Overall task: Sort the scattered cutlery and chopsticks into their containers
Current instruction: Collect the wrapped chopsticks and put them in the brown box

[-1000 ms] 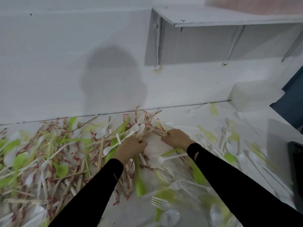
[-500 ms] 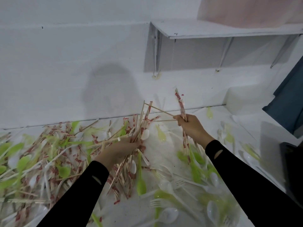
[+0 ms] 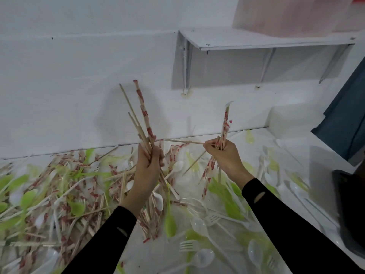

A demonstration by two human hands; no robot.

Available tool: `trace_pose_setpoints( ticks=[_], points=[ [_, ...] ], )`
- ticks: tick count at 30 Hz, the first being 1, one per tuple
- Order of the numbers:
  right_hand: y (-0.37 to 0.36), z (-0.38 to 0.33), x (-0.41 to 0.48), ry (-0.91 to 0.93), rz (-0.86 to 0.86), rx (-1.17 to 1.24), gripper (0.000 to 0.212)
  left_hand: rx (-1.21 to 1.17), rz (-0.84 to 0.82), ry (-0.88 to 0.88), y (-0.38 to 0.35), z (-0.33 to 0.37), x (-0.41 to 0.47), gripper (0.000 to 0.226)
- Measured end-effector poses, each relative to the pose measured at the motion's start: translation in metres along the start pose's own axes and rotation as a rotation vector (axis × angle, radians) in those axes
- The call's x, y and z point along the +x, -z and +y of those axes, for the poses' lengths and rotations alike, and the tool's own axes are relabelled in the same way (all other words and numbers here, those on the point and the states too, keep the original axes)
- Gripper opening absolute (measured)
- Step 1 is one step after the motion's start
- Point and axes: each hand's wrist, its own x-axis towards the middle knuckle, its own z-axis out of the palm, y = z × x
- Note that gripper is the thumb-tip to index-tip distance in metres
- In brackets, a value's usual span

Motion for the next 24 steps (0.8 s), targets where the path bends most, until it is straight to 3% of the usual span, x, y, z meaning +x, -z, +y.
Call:
trace_pose_setpoints(
  ticks=[2, 4, 10, 14, 19, 21, 24],
  points=[
    [-0.003, 0.004, -0.001, 0.002, 0.011, 0.001, 0.011, 0.041, -0.029, -0.017, -0.004, -0.006, -0.011, 0.038],
    [-0.004, 0.007, -0.001, 0.018, 0.018, -0.013, 0.011, 0.073, -0.007, 0.02, -0.007, -0.016, -0.022, 0.047],
    [-0.023, 0.015, -0.004, 0.074, -0.073, -0.108, 0.014, 0.129, 0.089, 0.134, -0.007, -0.044, -0.036, 0.035],
    [-0.038, 0.025, -0.006, 0.093, -0.089, -0.163, 0.03, 0.031, 0.127, 0.053, -0.005, -0.036, -0.039, 0.041],
    [-0.046, 0.022, -0.007, 0.176, -0.154, -0.204, 0.045, 0.22, 0.147, -0.005, 0.006, -0.026, -0.024, 0.035],
    [-0.047, 0.018, -0.006, 0.205, -0.192, -0.236, 0.045, 0.348, 0.104, -0.064, 0.007, -0.025, -0.011, 0.023],
    [-0.048, 0.017, -0.006, 0.213, -0.226, -0.249, 0.046, 0.544, -0.066, -0.024, 0.003, -0.029, 0.006, 0.028]
  ],
)
